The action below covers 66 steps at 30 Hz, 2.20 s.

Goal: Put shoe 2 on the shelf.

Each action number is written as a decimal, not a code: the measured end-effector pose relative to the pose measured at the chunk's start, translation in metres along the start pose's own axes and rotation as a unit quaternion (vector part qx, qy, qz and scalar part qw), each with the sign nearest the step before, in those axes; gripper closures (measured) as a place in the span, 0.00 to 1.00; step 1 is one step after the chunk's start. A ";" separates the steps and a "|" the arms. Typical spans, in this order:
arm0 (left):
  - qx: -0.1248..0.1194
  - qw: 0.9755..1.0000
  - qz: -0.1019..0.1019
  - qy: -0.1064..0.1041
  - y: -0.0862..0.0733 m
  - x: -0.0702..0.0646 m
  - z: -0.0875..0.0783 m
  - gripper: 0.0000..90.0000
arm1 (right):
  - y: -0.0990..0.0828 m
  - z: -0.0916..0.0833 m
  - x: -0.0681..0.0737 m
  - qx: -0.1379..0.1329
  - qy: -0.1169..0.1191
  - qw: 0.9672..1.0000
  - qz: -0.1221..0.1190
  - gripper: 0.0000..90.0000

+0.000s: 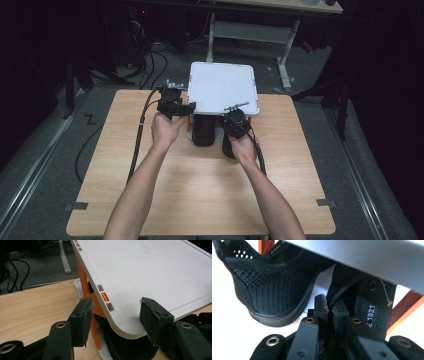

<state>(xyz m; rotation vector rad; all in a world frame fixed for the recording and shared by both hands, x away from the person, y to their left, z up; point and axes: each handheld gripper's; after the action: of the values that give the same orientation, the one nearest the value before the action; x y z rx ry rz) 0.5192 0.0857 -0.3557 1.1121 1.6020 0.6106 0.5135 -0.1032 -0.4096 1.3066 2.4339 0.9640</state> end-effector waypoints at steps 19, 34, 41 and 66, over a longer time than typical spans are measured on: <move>-0.009 1.000 0.006 -0.002 -0.002 -0.001 0.000 0.49 | -0.006 -0.042 0.010 -0.049 0.045 0.997 -0.034 0.51; -0.011 1.000 0.004 -0.003 -0.002 0.000 -0.001 0.49 | -0.064 -0.110 0.002 -0.110 0.043 0.992 -0.049 0.52; -0.010 1.000 -0.001 -0.004 -0.002 0.000 0.000 0.49 | -0.088 -0.059 -0.006 -0.047 0.045 0.998 -0.021 0.50; -0.012 1.000 0.004 -0.012 -0.002 0.000 -0.001 0.51 | -0.058 -0.020 -0.031 -0.072 0.029 0.997 -0.005 0.51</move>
<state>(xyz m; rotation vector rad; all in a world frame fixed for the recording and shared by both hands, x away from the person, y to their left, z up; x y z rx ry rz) 0.5177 0.0850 -0.3573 1.1041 1.5663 0.6184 0.4843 -0.1596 -0.4349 1.2331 2.3605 1.1649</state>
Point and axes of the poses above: each handheld gripper's, and its own axes: z roughly forward along the jaws, y roughly out of its top, x roughly to its left, and after that the axes turned 12 degrees about y, right-handed
